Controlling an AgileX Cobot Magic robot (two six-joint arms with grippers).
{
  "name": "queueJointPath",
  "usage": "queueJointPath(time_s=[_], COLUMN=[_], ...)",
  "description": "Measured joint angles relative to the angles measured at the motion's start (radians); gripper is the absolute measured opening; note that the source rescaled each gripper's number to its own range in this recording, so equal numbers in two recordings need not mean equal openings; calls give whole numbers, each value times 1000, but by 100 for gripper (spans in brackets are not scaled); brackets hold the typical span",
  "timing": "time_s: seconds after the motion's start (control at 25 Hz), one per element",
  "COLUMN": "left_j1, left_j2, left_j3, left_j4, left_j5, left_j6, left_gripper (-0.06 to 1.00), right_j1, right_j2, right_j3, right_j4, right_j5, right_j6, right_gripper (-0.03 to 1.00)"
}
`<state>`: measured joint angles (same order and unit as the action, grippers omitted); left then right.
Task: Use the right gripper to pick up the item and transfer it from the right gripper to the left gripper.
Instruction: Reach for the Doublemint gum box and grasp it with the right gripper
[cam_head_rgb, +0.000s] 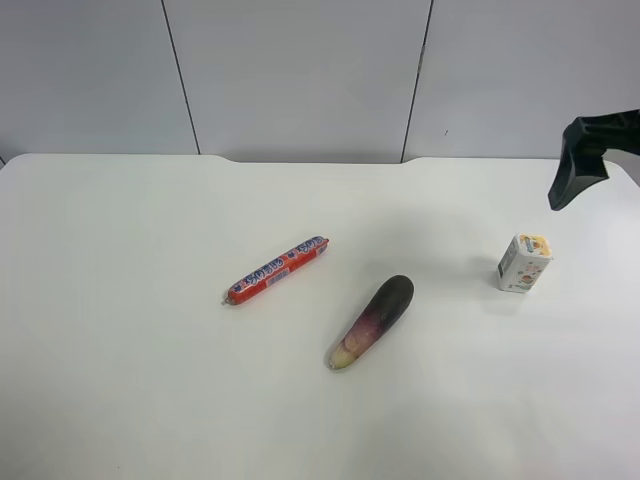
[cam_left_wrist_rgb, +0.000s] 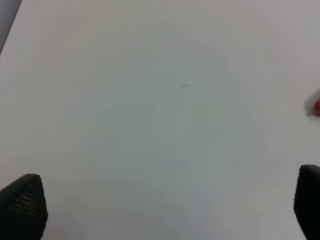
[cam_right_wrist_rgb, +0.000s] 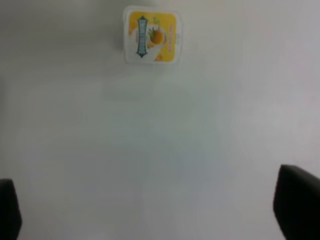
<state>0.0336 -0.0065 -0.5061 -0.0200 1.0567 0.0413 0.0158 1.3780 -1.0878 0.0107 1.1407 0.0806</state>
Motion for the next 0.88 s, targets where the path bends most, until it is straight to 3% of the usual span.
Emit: queueJointPath(time_s=[0.88], left_j1=[0], left_j2=[0], left_j3=[0], left_j4=[0], left_j5=[0], left_j6=[0], left_gripper=[100], right_j1=[0], right_j2=[399], right_j3=[-21], right_j4=[-49], right_j5=[-261], right_j6=[0], right_gripper=[100])
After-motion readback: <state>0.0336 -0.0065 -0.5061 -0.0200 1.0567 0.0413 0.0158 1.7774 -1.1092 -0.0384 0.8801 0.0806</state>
